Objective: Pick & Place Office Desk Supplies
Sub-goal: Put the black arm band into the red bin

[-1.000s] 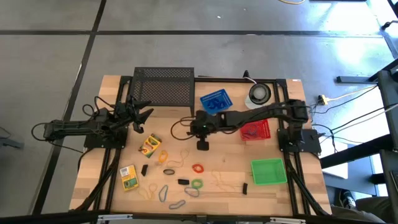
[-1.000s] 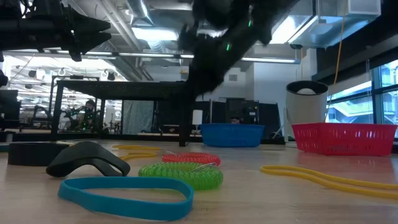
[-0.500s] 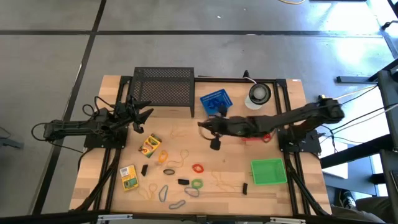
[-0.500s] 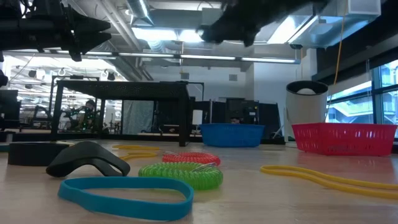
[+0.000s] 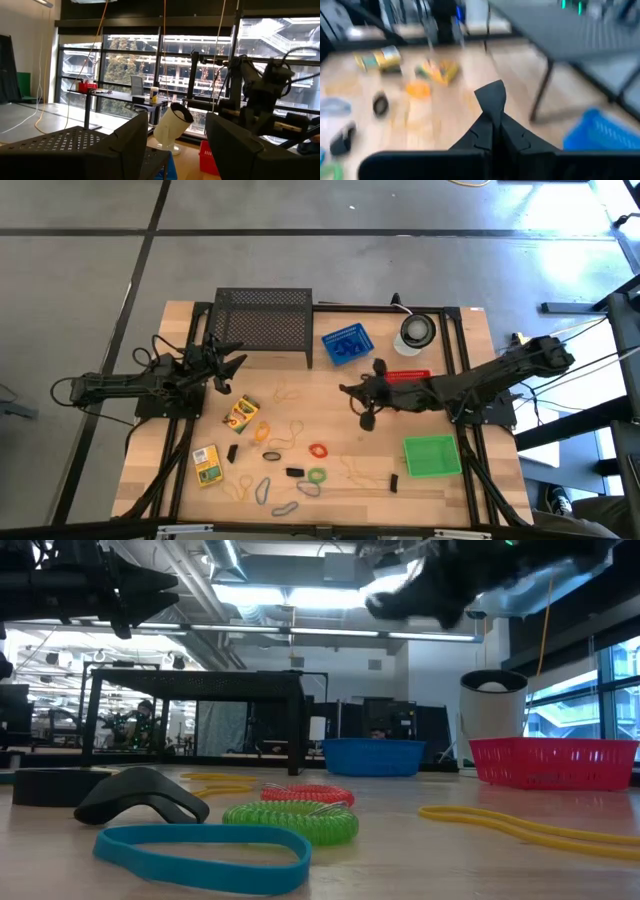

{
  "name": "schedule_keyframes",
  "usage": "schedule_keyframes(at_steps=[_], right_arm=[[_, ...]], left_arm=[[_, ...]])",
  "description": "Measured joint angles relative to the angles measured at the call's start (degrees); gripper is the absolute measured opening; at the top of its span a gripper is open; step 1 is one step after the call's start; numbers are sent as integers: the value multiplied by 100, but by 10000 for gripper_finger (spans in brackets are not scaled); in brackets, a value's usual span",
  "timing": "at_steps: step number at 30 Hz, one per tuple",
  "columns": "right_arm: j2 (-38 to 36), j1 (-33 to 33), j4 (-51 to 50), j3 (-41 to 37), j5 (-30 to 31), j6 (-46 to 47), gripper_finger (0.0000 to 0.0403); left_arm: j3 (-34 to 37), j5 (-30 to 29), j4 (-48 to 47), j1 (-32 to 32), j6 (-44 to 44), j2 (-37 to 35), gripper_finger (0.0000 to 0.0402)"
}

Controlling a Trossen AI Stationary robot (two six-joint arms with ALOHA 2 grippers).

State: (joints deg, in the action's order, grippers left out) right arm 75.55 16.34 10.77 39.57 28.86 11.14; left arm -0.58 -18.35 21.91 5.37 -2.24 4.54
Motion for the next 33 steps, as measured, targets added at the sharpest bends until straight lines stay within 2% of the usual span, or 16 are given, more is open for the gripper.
schedule_keyframes(at_steps=[10, 15, 19, 25, 33], right_arm=[[-995, 222, -3659, 0, 216, 2979, 12], [-1043, 262, -4974, 0, -214, 4559, 12], [-928, 262, -5420, 0, -506, 5285, 12], [-796, 262, -5572, 0, -576, 5741, 15], [-749, 251, -5984, 0, -579, 6321, 49]], left_arm=[[0, 0, -2, 0, 0, 1, 194], [0, 0, -2, -2, 0, 2, 194], [1, 0, -2, 0, 0, 2, 194], [0, -2, -2, -1, 0, 2, 194], [0, 0, -4, -2, 0, 2, 194]])
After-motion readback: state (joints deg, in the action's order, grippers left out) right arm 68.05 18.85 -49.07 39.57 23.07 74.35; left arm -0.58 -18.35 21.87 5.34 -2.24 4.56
